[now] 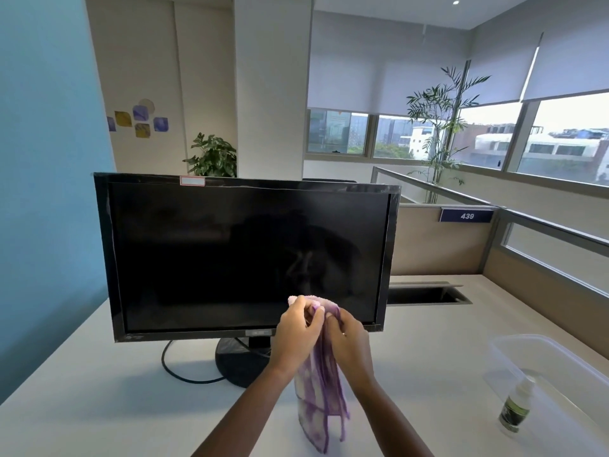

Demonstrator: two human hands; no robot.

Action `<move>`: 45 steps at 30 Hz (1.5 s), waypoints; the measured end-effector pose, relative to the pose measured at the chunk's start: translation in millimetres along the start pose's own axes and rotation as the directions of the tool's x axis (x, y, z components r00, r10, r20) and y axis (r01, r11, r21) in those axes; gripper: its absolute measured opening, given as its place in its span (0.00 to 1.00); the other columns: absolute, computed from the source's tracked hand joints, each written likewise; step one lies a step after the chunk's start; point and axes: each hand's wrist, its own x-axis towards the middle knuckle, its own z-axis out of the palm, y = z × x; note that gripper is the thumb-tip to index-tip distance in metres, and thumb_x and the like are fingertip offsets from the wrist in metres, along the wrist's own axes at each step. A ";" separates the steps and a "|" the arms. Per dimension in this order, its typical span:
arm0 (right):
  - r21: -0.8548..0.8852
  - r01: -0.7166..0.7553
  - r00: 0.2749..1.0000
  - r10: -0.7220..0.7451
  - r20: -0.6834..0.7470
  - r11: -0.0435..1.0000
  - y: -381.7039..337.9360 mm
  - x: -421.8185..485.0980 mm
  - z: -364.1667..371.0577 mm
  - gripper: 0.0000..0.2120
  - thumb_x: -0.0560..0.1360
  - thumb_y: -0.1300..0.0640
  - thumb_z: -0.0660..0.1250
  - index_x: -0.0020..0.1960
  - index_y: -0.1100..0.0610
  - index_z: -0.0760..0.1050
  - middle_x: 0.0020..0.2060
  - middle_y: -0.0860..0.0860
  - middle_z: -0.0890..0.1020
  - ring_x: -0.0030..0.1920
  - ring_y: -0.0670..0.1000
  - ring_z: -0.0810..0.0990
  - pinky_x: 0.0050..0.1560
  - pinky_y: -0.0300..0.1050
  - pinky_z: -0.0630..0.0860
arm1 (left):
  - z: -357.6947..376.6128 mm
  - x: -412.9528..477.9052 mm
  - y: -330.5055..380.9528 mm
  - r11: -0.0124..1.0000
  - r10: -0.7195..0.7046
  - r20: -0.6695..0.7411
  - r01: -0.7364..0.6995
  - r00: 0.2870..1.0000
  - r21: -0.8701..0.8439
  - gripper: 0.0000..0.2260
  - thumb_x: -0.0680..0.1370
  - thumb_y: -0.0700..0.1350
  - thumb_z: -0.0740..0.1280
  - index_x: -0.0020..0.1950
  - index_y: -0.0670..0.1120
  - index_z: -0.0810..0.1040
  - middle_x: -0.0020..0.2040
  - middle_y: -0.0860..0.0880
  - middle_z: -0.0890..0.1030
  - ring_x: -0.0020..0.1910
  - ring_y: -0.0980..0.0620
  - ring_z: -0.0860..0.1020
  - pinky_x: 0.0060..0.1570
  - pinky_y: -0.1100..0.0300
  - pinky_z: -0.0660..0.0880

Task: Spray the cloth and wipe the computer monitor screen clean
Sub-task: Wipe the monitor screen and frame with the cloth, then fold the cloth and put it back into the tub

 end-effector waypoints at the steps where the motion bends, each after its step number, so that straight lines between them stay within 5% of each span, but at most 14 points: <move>1: 0.011 -0.003 1.000 0.003 0.023 1.000 -3.3 -0.6 3.4 0.11 0.80 0.56 0.56 0.52 0.53 0.77 0.40 0.45 0.81 0.41 0.45 0.80 0.39 0.29 0.76 | -0.9 -0.4 -1.0 1.000 -0.005 0.018 0.006 1.000 -0.007 0.09 0.78 0.48 0.60 0.52 0.45 0.75 0.48 0.48 0.80 0.46 0.53 0.78 0.43 0.65 0.74; 8: 0.185 -0.090 0.984 0.059 0.167 0.979 -21.2 -8.1 9.9 0.13 0.82 0.56 0.52 0.51 0.52 0.76 0.38 0.43 0.80 0.41 0.44 0.80 0.37 0.26 0.74 | -15.0 -2.5 -7.2 0.988 -0.068 0.139 0.086 0.988 -0.131 0.06 0.78 0.50 0.60 0.48 0.50 0.74 0.43 0.53 0.77 0.43 0.58 0.77 0.36 0.79 0.72; 16: 0.272 -0.109 0.958 0.028 0.285 0.956 -26.2 -18.7 4.3 0.12 0.82 0.55 0.52 0.57 0.43 0.71 0.47 0.38 0.78 0.49 0.43 0.78 0.43 0.30 0.76 | -20.7 -4.3 -1.9 0.961 -0.160 0.171 0.193 0.972 -0.198 0.12 0.78 0.48 0.61 0.54 0.40 0.73 0.57 0.44 0.75 0.55 0.48 0.76 0.54 0.56 0.75; 20: 0.276 -0.123 0.973 0.061 0.224 0.953 -17.2 -21.5 -8.1 0.12 0.80 0.56 0.57 0.60 0.47 0.73 0.51 0.42 0.79 0.50 0.42 0.78 0.40 0.26 0.75 | -22.8 -3.8 4.2 0.933 -0.164 0.233 0.227 0.959 -0.279 0.08 0.79 0.46 0.58 0.45 0.44 0.71 0.43 0.45 0.74 0.44 0.48 0.75 0.42 0.58 0.74; 23: 0.181 -0.059 0.991 0.036 0.128 0.982 -5.6 -25.0 -21.2 0.13 0.79 0.57 0.59 0.64 0.50 0.70 0.58 0.48 0.77 0.57 0.47 0.77 0.50 0.32 0.76 | -24.3 -4.3 10.2 0.863 -0.174 0.262 0.275 0.949 -0.424 0.10 0.80 0.45 0.56 0.39 0.47 0.69 0.35 0.48 0.72 0.36 0.52 0.73 0.35 0.63 0.70; 27: 0.112 -0.117 0.990 0.106 0.097 0.987 10.0 -25.8 -42.4 0.24 0.77 0.54 0.63 0.72 0.54 0.61 0.68 0.50 0.70 0.66 0.52 0.70 0.66 0.49 0.71 | -17.7 -6.3 15.5 0.751 -0.196 0.294 0.337 0.935 -0.569 0.11 0.80 0.47 0.54 0.46 0.44 0.73 0.41 0.48 0.75 0.41 0.54 0.74 0.35 0.66 0.73; 34: 0.295 -0.266 0.942 0.183 0.280 0.918 31.0 -22.7 -88.5 0.10 0.76 0.51 0.61 0.57 0.48 0.73 0.53 0.49 0.80 0.54 0.51 0.80 0.50 0.42 0.80 | 11.4 -0.4 36.6 0.490 -0.238 0.428 0.488 0.872 -0.722 0.15 0.79 0.47 0.53 0.44 0.46 0.79 0.37 0.48 0.79 0.39 0.52 0.76 0.40 0.59 0.73; 42: 0.297 -0.309 0.937 0.236 0.258 0.903 52.5 -10.4 -147.6 0.10 0.75 0.55 0.65 0.54 0.59 0.75 0.48 0.55 0.81 0.49 0.54 0.80 0.45 0.40 0.78 | 72.0 11.4 63.5 0.485 -0.305 0.419 0.518 0.855 -0.704 0.12 0.80 0.46 0.56 0.49 0.40 0.75 0.38 0.46 0.76 0.38 0.51 0.74 0.41 0.57 0.72; 45: 0.094 -0.209 0.973 0.197 0.121 0.973 58.1 -2.1 -169.0 0.17 0.75 0.55 0.67 0.61 0.58 0.70 0.48 0.50 0.78 0.47 0.50 0.79 0.42 0.35 0.76 | 96.3 12.5 72.2 0.514 -0.331 0.398 0.518 0.855 -0.684 0.09 0.79 0.45 0.58 0.43 0.42 0.73 0.35 0.48 0.75 0.33 0.54 0.74 0.33 0.63 0.73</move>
